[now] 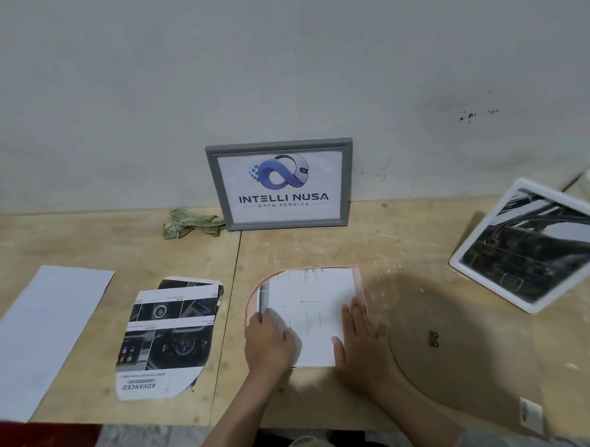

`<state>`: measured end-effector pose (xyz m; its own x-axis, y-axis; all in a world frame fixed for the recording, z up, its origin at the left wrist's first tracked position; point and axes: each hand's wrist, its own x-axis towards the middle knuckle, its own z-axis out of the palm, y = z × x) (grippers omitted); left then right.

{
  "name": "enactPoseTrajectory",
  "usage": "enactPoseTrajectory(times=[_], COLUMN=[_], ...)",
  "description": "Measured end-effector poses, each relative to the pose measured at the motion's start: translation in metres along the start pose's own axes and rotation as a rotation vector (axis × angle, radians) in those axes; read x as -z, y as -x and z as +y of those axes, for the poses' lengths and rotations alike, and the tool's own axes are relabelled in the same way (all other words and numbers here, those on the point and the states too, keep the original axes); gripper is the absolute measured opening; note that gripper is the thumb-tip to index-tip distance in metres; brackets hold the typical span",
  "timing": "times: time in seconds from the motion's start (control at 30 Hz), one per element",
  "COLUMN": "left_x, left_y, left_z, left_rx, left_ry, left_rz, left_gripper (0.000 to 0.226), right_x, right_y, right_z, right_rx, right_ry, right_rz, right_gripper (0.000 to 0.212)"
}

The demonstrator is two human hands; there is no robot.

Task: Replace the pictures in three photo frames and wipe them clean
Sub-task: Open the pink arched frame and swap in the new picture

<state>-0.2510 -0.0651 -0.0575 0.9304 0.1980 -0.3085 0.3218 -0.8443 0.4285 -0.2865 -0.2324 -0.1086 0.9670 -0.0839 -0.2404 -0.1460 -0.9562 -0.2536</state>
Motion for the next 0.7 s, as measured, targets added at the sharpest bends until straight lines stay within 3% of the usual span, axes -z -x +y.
enactPoseTrajectory(times=[0.17,0.23,0.33,0.43,0.53,0.6,0.7], left_x=[0.0,0.0,0.001,0.0,0.001,0.0,0.003], left_y=[0.001,0.0,0.0,0.002,0.004,0.003,0.004], left_z=[0.001,0.001,0.003,0.003,0.003,0.002,0.002], left_rx=[-0.031,-0.026,-0.013,0.008,0.037,0.05,0.049], left_ry=[-0.068,-0.081,-0.103,-0.134,-0.105,-0.062,0.028], left_rz=[0.013,0.004,-0.025,-0.049,-0.057,-0.068,-0.049], left_gripper=[0.046,0.047,0.049,0.051,0.051,0.051,0.049], right_x=[0.004,0.009,0.013,0.022,0.038,0.047,0.051], right_y=[-0.001,-0.003,-0.004,-0.007,-0.011,-0.014,-0.019], right_z=[-0.009,-0.013,-0.015,-0.02,-0.024,-0.022,-0.017], right_rx=[-0.028,-0.02,0.004,-0.138,-0.28,-0.312,-0.339], right_ry=[-0.111,-0.202,-0.399,-0.65,-0.871,-0.918,-0.942], right_rz=[0.059,0.078,0.237,0.286,0.287,0.245,0.196], right_gripper=[0.057,0.072,0.078,0.081,0.055,0.03,0.013])
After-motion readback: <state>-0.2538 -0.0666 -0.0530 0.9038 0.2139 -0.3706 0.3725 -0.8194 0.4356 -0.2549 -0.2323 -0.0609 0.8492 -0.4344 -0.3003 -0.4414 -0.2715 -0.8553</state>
